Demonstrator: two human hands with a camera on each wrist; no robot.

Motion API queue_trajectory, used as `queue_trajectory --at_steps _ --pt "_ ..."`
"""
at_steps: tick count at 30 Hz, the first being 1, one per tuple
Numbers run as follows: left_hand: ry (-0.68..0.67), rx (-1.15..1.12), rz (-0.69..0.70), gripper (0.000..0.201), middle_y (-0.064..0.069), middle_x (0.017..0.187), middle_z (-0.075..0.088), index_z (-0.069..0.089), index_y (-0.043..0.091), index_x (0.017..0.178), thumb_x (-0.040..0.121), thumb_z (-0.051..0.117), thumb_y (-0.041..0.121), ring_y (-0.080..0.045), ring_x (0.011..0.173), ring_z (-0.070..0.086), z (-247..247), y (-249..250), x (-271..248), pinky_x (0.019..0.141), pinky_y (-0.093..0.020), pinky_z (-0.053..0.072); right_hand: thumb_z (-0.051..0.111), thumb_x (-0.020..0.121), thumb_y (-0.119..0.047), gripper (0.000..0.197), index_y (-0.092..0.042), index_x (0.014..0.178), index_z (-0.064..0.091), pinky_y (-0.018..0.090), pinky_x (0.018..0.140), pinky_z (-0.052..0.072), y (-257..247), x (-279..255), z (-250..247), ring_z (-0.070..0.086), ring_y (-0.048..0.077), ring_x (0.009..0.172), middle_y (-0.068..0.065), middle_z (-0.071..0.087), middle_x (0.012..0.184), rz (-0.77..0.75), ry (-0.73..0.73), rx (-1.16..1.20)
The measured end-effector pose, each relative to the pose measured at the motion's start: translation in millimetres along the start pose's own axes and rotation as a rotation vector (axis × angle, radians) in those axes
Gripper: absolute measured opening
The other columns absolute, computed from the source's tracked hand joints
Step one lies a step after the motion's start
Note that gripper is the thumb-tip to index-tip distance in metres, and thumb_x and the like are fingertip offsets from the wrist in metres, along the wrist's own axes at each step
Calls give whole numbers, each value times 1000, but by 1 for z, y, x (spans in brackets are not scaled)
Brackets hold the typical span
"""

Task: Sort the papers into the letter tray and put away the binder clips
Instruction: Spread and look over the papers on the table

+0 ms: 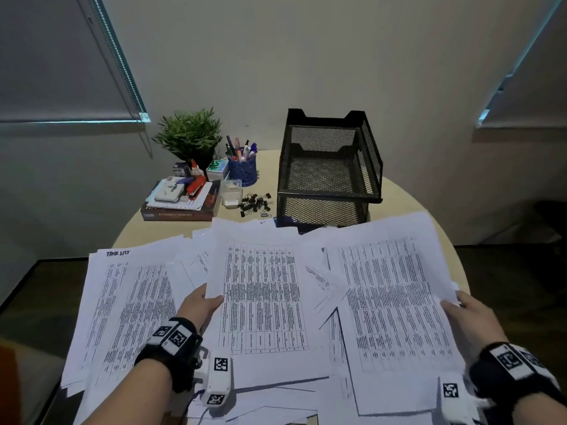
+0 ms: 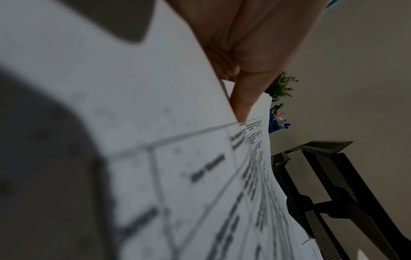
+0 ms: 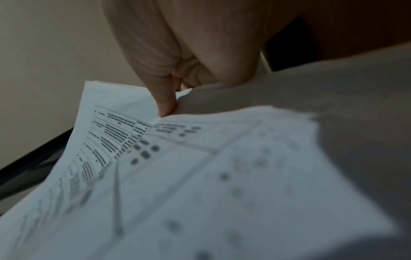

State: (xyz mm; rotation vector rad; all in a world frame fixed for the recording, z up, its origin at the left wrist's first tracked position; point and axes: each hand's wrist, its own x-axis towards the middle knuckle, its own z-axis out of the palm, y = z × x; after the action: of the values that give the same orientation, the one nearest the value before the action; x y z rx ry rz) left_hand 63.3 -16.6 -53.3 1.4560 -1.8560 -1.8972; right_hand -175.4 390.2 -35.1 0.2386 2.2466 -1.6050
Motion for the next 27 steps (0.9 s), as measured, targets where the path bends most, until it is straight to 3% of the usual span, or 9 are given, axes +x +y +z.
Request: queue_trajectory --at_steps 2,5,8,11,15,18,22,25,27 --pt "5 -21 10 50 -11 136 52 41 5 137 90 58 7 -28 124 49 0 -5 7 112 -44 31 52 93 -7 20 -6 109 64 54 88 48 -1 4 -8 66 40 90 24 69 96 60 -36 124" --pt "-43 2 37 31 -7 122 63 55 14 120 89 58 8 -25 114 57 3 -6 9 108 -44 37 50 93 -7 23 -5 114 59 61 90 46 -9 9 -16 65 43 96 27 67 103 101 -83 226" --pt "-72 -1 66 30 -6 116 64 55 11 121 91 55 4 -24 110 59 9 2 -1 99 -34 41 43 95 -3 23 -5 111 58 46 71 58 -13 19 -21 71 31 77 17 73 90 84 -118 309" --pt "-64 -8 71 34 -11 115 65 54 6 124 91 54 1 -26 104 61 17 6 -6 90 -31 44 39 96 1 23 -6 104 59 28 53 58 -19 18 -15 73 17 67 8 75 79 93 -200 373" --pt "-58 -98 60 41 -16 123 61 49 1 130 90 51 -7 -30 113 57 26 6 -6 104 -39 39 42 95 -1 23 -4 108 60 35 66 60 -17 21 -3 73 22 75 14 74 91 121 -274 315" --pt "-54 -166 81 40 -14 121 60 48 -1 130 91 46 -10 -28 109 57 31 6 -6 102 -37 38 43 95 -2 25 -1 114 60 37 81 56 -13 25 9 71 22 85 15 72 103 123 -308 264" --pt "30 -179 96 38 -17 118 59 49 -3 128 91 44 -11 -29 104 56 37 8 -10 96 -37 40 42 98 -3 20 -7 106 60 35 99 41 -10 23 27 62 22 96 8 69 104 83 -314 175" --pt "97 -74 119 36 -12 118 59 50 0 127 92 47 -7 -26 101 54 41 12 -17 92 -33 40 41 97 -1 34 -12 128 48 42 112 30 -3 25 40 49 23 122 2 50 135 11 -283 32" --pt "127 -60 126 36 -11 112 57 50 -1 128 92 47 -6 -24 97 52 45 13 -19 88 -30 38 41 96 1 47 -17 139 40 43 114 27 1 23 45 37 21 135 -3 40 144 -33 -277 -79"
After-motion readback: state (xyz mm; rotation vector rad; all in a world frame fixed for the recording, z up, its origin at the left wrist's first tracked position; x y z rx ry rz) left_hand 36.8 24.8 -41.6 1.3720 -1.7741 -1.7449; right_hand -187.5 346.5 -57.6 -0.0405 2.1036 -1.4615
